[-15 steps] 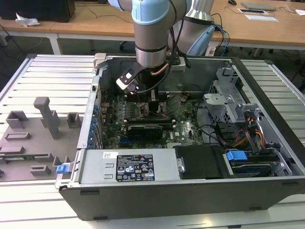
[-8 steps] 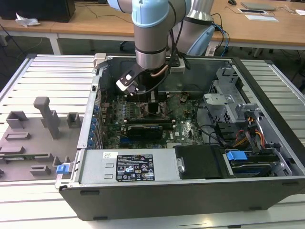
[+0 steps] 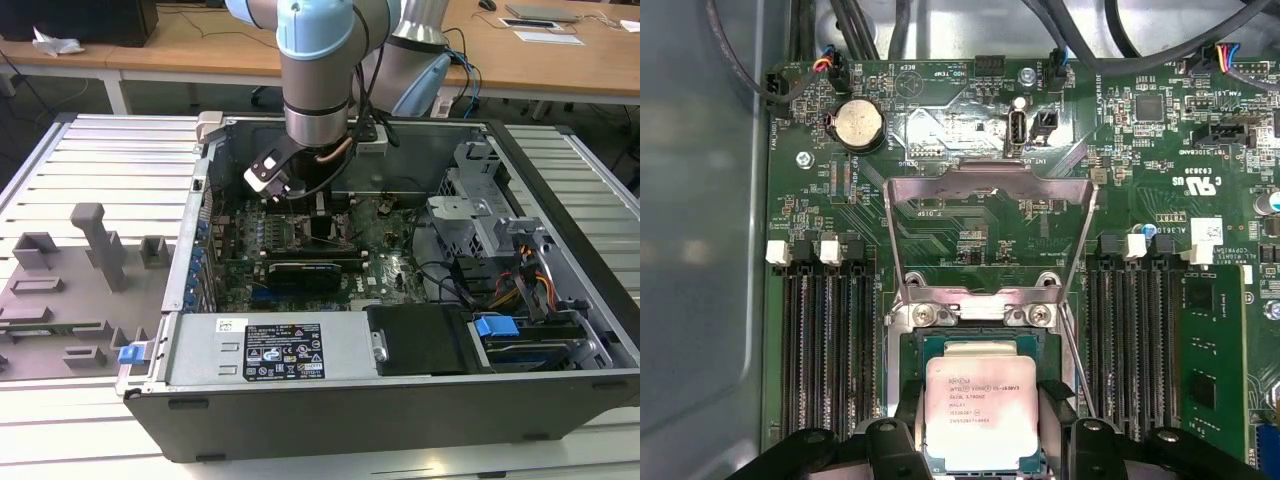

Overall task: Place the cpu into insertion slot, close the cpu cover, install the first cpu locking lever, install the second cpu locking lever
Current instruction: 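Place the cpu into insertion slot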

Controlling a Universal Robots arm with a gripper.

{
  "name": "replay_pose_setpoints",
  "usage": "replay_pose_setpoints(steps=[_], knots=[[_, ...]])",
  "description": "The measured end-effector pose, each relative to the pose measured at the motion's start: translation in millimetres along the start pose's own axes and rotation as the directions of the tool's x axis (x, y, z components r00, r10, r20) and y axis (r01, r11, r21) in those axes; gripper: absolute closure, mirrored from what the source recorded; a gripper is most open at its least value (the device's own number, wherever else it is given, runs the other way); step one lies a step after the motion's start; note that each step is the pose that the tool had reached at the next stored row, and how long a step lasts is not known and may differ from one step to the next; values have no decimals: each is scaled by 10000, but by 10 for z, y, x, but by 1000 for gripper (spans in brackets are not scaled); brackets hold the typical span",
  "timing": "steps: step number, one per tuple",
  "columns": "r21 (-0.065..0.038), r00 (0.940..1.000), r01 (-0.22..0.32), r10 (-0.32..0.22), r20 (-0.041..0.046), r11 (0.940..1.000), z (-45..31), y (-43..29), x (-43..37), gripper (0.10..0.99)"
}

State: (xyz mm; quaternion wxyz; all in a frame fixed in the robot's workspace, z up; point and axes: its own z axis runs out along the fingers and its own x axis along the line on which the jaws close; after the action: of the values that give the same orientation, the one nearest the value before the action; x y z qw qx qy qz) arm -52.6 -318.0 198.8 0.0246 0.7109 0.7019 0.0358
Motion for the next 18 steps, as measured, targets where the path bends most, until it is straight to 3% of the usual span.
replay_pose_setpoints(steps=[3,5,8,15,18], knots=[[-2,10000,1,-1,-2,10000,1,0,0,545],[0,10000,0,0,-1,10000,0,-1,0,471],[1,10000,0,0,1,10000,-3,-1,0,471],[0,10000,-1,1,0,10000,-154,12,3,471],[-1,10000,-1,1,-2,10000,-169,13,3,471]])
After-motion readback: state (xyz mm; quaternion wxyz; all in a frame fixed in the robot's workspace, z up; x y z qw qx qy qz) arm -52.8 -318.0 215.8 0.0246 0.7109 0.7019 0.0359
